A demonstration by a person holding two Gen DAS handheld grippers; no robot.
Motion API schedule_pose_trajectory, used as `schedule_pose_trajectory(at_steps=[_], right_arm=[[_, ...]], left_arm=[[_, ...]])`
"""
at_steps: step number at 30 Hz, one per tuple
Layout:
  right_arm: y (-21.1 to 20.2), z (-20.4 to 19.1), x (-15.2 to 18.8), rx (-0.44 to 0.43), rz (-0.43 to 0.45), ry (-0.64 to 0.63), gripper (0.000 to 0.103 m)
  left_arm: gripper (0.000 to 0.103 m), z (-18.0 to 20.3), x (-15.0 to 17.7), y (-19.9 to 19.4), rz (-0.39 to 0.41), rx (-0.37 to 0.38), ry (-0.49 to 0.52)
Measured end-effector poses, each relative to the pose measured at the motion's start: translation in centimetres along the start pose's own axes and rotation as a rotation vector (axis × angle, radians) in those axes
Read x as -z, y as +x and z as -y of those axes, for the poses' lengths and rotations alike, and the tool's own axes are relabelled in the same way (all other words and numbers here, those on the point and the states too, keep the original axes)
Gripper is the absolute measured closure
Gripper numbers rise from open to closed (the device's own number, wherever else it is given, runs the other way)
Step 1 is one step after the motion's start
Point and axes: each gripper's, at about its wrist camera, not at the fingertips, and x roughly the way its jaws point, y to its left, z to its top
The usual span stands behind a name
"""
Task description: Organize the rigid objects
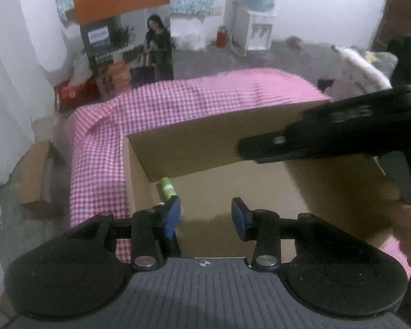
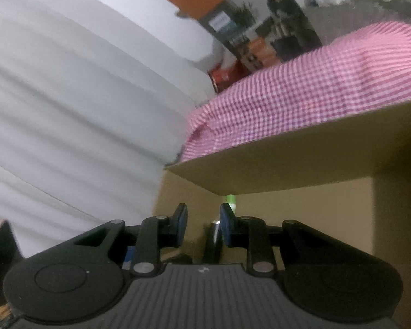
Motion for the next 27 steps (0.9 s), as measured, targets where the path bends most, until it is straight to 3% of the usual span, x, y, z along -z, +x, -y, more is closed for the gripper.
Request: schedule_pose_trajectory(at_steps=[8,14,22,27], right_arm=[[-11.4,-1.5,7.1,-0.108,0.130,-0.020,0.075],[-17.4,-0.2,14.0,-0.119,0.172,-0.012,0.075],[-17.1,3.7,20.6,-0.095,0.141,0.139,0.075],[-14.7,4.6,23.3,-0.003,0.090,0.138,0.075]], left_arm=[[0.051,2.9,5.0,-7.2,0.133,0.053,0.070],[0.049,5.8,10.6,-7.5,0.121,0.092,0.123],[0.050,6.4,15.7,-4.5,0.012,0.110,0.095],[0.050,6.6,17.4,-2.7,-0.058,0.116,0.090]])
